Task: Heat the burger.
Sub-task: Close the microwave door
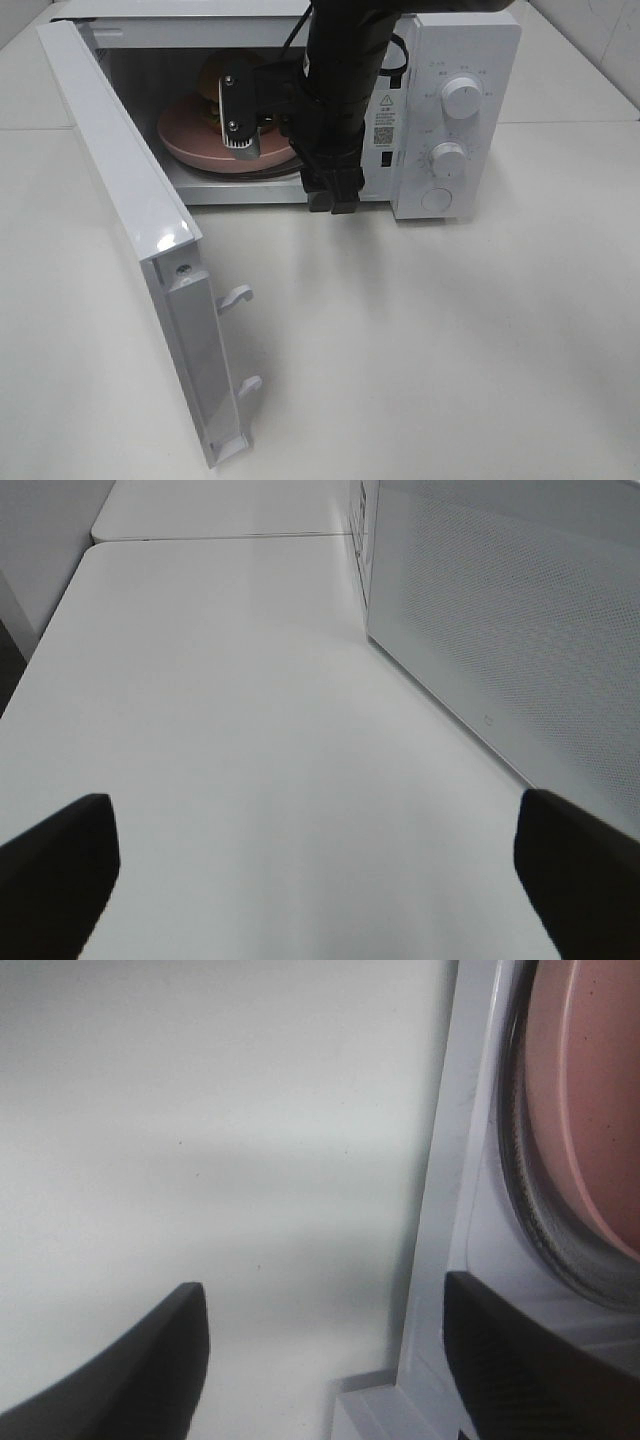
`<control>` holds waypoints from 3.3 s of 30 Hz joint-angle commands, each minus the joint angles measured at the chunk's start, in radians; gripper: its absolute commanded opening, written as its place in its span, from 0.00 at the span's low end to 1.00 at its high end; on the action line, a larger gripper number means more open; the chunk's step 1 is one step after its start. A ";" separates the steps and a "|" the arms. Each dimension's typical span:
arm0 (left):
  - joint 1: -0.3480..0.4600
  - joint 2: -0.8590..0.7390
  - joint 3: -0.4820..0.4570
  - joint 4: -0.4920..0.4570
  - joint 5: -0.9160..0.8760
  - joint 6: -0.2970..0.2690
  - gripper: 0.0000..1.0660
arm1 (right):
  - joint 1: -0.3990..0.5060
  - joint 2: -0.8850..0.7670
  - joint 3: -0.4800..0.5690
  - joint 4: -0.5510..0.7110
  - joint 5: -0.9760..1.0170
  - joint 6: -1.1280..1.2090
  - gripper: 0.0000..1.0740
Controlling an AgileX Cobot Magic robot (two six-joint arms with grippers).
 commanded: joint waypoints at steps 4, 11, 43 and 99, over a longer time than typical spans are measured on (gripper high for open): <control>0.002 -0.019 0.001 -0.003 -0.008 -0.005 0.96 | -0.003 -0.103 0.122 0.006 -0.024 0.015 0.64; 0.002 -0.019 0.001 -0.003 -0.008 -0.005 0.96 | -0.001 -0.199 0.229 -0.002 -0.022 0.053 0.64; 0.002 -0.019 0.001 -0.003 -0.008 -0.005 0.96 | -0.127 -0.665 0.673 -0.016 0.036 0.592 0.77; 0.002 -0.019 0.001 -0.003 -0.008 -0.005 0.96 | -0.631 -1.688 1.156 0.146 0.159 1.034 0.69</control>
